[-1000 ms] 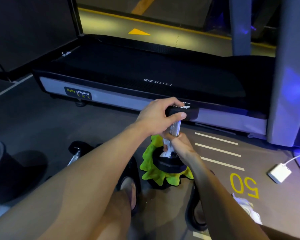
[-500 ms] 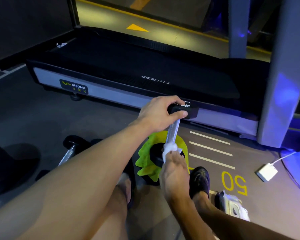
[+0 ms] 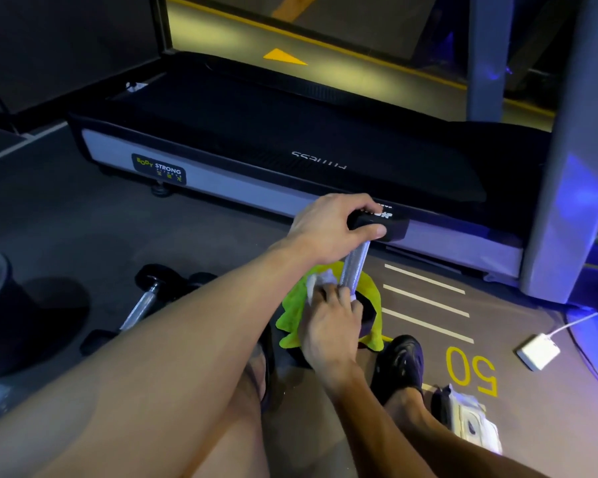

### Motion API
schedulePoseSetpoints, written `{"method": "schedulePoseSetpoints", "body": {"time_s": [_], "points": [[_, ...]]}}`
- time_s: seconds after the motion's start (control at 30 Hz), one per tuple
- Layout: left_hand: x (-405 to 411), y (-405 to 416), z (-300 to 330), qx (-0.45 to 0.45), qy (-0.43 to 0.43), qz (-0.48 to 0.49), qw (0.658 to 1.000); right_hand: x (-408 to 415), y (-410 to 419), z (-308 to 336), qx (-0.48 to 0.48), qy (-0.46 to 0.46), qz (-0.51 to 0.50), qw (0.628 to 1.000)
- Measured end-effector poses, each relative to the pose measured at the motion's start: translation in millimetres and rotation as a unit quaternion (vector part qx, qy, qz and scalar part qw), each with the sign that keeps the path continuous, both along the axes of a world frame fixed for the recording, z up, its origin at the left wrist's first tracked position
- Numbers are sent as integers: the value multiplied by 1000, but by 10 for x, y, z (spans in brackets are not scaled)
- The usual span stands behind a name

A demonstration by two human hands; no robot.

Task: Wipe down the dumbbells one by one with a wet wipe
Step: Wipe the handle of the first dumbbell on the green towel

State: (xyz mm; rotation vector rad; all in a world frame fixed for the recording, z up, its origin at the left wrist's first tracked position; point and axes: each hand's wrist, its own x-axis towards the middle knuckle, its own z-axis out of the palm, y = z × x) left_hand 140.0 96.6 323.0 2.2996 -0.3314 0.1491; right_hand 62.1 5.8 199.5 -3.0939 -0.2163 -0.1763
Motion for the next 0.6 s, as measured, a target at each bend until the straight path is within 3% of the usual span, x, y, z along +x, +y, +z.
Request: {"method": "schedulePoseSetpoints", "body": {"time_s": [0.03, 0.1, 0.13, 0.2, 0.27, 0.33, 0.47, 0.5, 0.6], "points": [[-1, 6, 0, 1, 1, 2, 1000, -6, -52, 12, 49, 1, 5, 999], [10, 12, -9, -2, 2, 4, 1000, -55, -284, 113, 253, -6, -24, 967], [20, 11, -15, -4, 4, 6, 1000, -47, -431, 217, 370, 21, -80, 925], [32, 4, -18, -10, 7, 9, 1000, 5, -750, 387, 490, 9, -214, 845], [46, -3, -22, -15, 6, 9, 1000, 44, -986, 457, 508, -46, -272, 816], [61, -5, -27, -18, 6, 8, 1000, 60, -984, 468, 497, -40, -247, 831], [90, -16, -46, -23, 7, 11, 1000, 1, -558, 410, 482, 125, -133, 857], [92, -17, -48, -24, 7, 11, 1000, 9, -494, 413, 500, 146, -138, 842], [102, -3, -54, -27, 11, 13, 999, 61, -494, 441, 664, 164, -174, 708]]}}
